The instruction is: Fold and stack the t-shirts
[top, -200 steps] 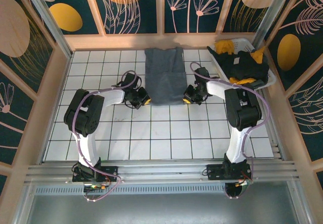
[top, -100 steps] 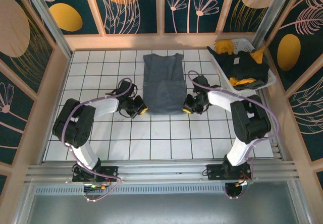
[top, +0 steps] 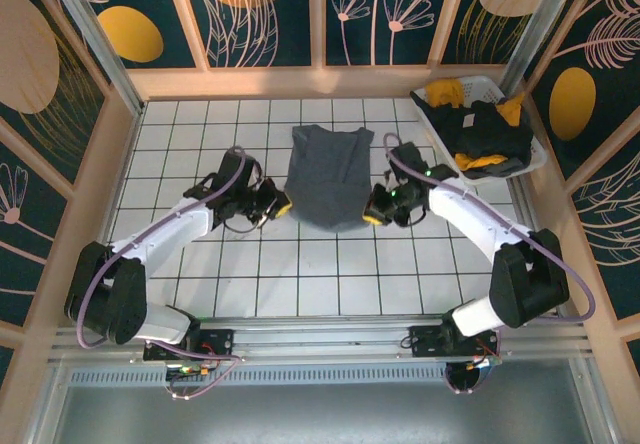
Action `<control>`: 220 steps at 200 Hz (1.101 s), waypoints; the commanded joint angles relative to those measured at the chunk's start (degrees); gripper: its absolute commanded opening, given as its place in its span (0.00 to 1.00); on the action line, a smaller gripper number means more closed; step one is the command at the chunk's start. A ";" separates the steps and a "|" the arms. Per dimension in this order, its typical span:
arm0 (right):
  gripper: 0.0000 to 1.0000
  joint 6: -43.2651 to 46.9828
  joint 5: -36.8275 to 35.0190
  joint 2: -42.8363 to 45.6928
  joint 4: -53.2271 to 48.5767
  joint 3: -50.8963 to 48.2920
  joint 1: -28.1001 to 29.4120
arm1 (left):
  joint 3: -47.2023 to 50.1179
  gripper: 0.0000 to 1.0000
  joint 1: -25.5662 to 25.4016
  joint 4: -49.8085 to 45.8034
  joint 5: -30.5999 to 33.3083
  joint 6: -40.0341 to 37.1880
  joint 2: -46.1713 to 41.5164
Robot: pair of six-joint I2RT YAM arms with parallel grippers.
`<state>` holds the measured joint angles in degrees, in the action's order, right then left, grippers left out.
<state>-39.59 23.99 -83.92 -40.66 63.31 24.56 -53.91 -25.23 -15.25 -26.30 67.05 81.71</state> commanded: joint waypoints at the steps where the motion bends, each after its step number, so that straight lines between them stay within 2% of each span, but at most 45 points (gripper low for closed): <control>1: 0.00 -0.56 -1.62 -2.82 -3.01 8.08 -2.49 | -7.14 0.00 2.12 0.03 3.50 2.12 2.07; 72: 0.00 0.68 -2.56 -18.91 -1.52 30.56 -7.11 | -24.90 0.00 6.94 2.82 1.61 0.71 16.09; 110: 0.00 1.04 -3.50 -28.18 -1.81 41.89 -9.04 | -34.27 0.00 8.55 2.67 1.31 -0.52 26.34; 168: 0.00 -0.95 -4.64 -40.28 -1.00 52.36 -11.86 | -56.32 0.00 9.56 -0.93 -0.04 -4.12 46.97; 179: 0.00 -1.22 -4.27 -42.93 -0.84 54.73 -12.53 | -61.59 0.06 9.91 -1.89 -0.96 -4.59 51.56; 189: 0.18 -1.51 -4.00 -45.20 -1.04 57.00 -13.01 | -65.98 0.20 10.12 -2.36 -1.60 -4.79 54.92; 190: 0.23 -1.38 -3.72 -45.76 -0.83 57.56 -13.10 | -66.41 0.22 10.16 -2.57 -1.49 -4.85 55.20; 195: 0.35 -0.74 -2.84 -46.95 -0.30 59.32 -13.26 | -68.54 0.31 10.37 -4.22 -0.92 -5.30 56.37; 197: 0.43 -0.39 -2.46 -47.48 -0.23 60.18 -13.36 | -69.67 0.33 10.42 -4.96 -0.34 -5.53 56.78; 198: 0.50 0.11 -2.17 -47.96 -0.14 61.17 -13.43 | -70.15 0.34 10.49 -5.27 -0.11 -5.66 56.97; 199: 0.50 0.11 -2.17 -47.96 -0.14 61.17 -13.43 | -70.61 0.36 10.52 -5.69 0.13 -5.81 57.11; 202: 0.58 1.13 -1.72 -48.91 -0.08 63.22 -13.53 | -71.76 0.38 10.57 -6.81 0.91 -6.20 57.43; 209: 0.65 3.11 -0.71 -50.44 -0.28 66.50 -13.57 | -73.67 0.44 10.73 -8.58 2.60 -7.03 57.64; 220: 0.69 5.57 0.94 -51.82 -0.77 71.24 -13.99 | -73.83 0.50 10.89 -10.44 4.73 -7.58 56.18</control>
<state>-39.18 21.34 -132.62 -41.67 123.63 11.53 -122.48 -15.53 -18.48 -25.74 62.59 139.13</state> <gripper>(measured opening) 0.582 0.424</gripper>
